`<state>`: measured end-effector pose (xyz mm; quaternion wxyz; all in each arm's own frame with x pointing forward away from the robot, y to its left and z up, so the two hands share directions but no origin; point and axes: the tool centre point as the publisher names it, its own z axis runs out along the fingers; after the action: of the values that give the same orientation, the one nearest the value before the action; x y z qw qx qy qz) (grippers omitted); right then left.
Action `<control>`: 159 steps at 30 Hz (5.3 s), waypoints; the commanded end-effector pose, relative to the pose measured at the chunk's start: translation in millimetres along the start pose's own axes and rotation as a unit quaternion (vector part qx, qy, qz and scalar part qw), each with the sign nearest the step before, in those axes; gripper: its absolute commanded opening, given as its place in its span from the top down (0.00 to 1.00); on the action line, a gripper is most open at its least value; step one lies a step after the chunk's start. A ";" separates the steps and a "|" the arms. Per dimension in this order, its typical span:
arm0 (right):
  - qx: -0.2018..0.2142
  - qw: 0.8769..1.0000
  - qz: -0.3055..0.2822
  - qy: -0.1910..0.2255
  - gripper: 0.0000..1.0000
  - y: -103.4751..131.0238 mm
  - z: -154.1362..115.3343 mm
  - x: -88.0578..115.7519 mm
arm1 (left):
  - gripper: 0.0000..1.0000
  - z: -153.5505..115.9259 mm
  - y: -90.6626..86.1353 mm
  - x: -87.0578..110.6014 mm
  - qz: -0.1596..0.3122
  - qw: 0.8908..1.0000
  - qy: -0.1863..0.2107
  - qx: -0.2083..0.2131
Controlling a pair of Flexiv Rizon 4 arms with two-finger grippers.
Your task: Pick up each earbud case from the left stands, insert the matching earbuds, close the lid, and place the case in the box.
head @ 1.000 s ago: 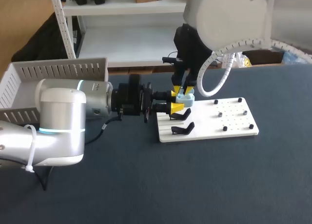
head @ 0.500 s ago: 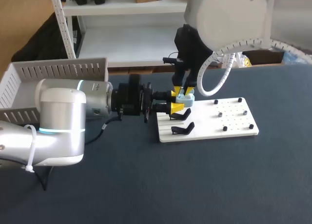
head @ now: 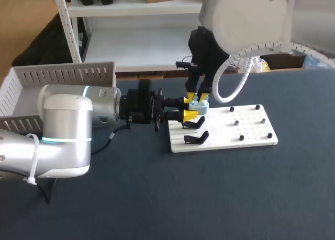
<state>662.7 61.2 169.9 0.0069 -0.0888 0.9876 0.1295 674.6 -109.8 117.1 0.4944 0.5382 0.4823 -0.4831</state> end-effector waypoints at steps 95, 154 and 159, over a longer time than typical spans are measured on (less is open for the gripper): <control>0.068 0.981 0.181 0.030 0.00 -59.5 1.0 -10.1 | 1.00 0.2 0.1 0.8 0.001 1.000 -0.001 -0.001; -0.010 0.980 0.166 -0.106 0.00 -66.6 -47.5 7.5 | 1.00 -252.5 67.7 -7.3 -0.033 0.935 0.085 -0.343; -0.010 0.980 0.166 -0.106 0.00 -66.6 -47.5 7.5 | 1.00 -275.5 90.5 14.9 -0.063 0.923 0.082 -0.371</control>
<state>671.3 -14.9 198.6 0.0841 0.0881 0.9815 0.1476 765.1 163.2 132.2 0.5617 0.3570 0.6864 -0.2930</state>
